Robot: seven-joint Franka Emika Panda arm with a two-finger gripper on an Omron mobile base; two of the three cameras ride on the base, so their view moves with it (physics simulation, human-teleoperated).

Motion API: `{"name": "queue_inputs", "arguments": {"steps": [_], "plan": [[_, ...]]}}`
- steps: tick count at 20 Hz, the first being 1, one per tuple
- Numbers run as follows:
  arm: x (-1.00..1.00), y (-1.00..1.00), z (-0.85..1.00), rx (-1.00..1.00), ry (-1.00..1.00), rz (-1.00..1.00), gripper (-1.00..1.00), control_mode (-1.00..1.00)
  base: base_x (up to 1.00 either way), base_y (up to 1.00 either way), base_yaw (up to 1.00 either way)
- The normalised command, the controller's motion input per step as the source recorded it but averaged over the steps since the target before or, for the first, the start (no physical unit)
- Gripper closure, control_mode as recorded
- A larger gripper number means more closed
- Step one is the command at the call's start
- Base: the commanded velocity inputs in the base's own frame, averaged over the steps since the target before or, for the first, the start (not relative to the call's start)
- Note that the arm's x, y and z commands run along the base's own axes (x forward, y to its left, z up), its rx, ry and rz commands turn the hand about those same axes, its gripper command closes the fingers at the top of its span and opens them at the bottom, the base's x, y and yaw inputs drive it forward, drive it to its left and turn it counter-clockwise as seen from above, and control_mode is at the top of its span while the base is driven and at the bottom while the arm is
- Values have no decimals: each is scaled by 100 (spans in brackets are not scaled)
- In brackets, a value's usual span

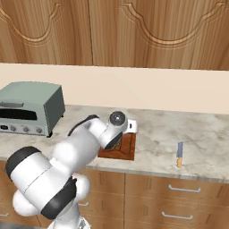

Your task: Retrieve the sausage and cheese from the fridge and place them on the cutting board on the counter.

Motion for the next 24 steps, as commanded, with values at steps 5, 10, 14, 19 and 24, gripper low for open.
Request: {"name": "queue_inputs", "arguments": {"steps": [5, 10, 14, 19, 24], "plan": [[33, -36, -23, 2, 0, 0, 100, -100, 0, 0, 0], [0, -7, -11, 2, 0, 0, 100, -100, 0, 0, 0], [10, -4, -12, 0, 3, 0, 100, -100, 0, 0, 0], [39, -13, -16, 1, 9, 0, 100, -100, 0, 0, 0], [-2, -5, -51, 3, 3, 0, 100, -100, 0, 0, 0]]}}
